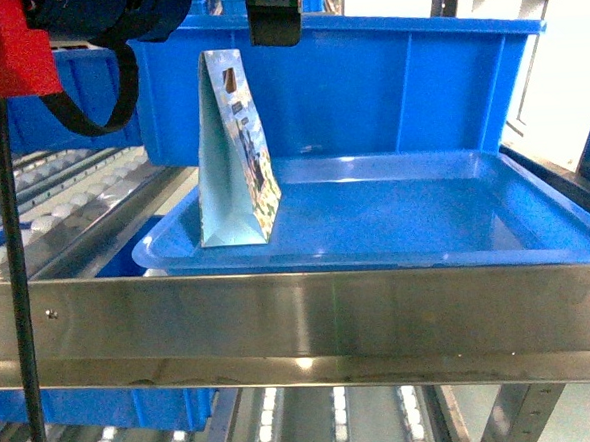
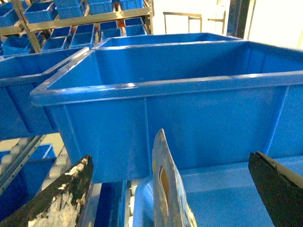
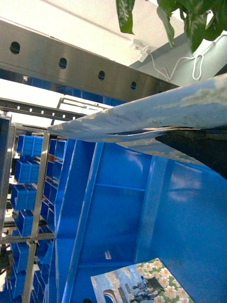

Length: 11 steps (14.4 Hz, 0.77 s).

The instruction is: Move flower gift bag to table near conveyor

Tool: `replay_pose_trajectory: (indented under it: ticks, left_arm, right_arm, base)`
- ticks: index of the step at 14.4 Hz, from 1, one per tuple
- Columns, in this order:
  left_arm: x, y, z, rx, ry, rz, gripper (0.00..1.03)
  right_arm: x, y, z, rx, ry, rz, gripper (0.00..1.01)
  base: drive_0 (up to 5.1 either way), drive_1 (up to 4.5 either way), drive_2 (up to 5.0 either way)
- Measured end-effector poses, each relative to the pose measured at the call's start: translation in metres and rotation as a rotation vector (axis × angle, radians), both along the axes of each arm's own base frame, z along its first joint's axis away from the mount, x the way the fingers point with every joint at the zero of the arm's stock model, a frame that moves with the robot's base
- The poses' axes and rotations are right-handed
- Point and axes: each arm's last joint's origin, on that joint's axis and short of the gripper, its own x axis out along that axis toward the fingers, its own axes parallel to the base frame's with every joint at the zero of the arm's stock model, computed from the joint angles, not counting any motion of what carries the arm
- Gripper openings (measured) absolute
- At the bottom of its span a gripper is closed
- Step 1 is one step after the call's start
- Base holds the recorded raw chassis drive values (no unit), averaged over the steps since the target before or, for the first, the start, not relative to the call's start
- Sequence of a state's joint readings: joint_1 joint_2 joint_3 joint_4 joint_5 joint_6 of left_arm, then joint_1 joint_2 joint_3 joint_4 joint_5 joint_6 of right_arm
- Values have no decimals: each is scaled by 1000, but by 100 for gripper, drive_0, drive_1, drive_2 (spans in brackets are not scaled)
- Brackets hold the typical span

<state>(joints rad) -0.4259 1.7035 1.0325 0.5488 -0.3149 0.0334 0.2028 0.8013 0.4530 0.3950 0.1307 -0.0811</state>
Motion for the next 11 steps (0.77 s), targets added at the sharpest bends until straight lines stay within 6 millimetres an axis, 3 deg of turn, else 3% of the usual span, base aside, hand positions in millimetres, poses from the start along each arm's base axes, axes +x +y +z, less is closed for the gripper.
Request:
replay_pose_trajectory:
  ticks: [4, 5, 8, 10, 11]
  left_arm:
    - [13, 25, -27, -31, 62, 101, 98]
    - [18, 22, -44, -26, 117, 68, 98]
    - [17, 8, -58, -10, 151, 34, 98]
    - [17, 8, -58, -6, 142, 53, 78]
    - [17, 7, -57, 5, 129, 64, 56]
  right_arm:
    - [0, 0, 0, 0, 0, 0, 2]
    - [0, 0, 0, 0, -1, 0, 2]
    - [0, 0, 0, 0, 0, 0, 2]
    - [0, 0, 0, 0, 0, 0, 2]
    - [0, 0, 0, 0, -1, 0, 2]
  base:
    - [0, 0, 0]
    - [0, 0, 0]
    - [0, 0, 0]
    - [0, 0, 0]
    - [0, 0, 0]
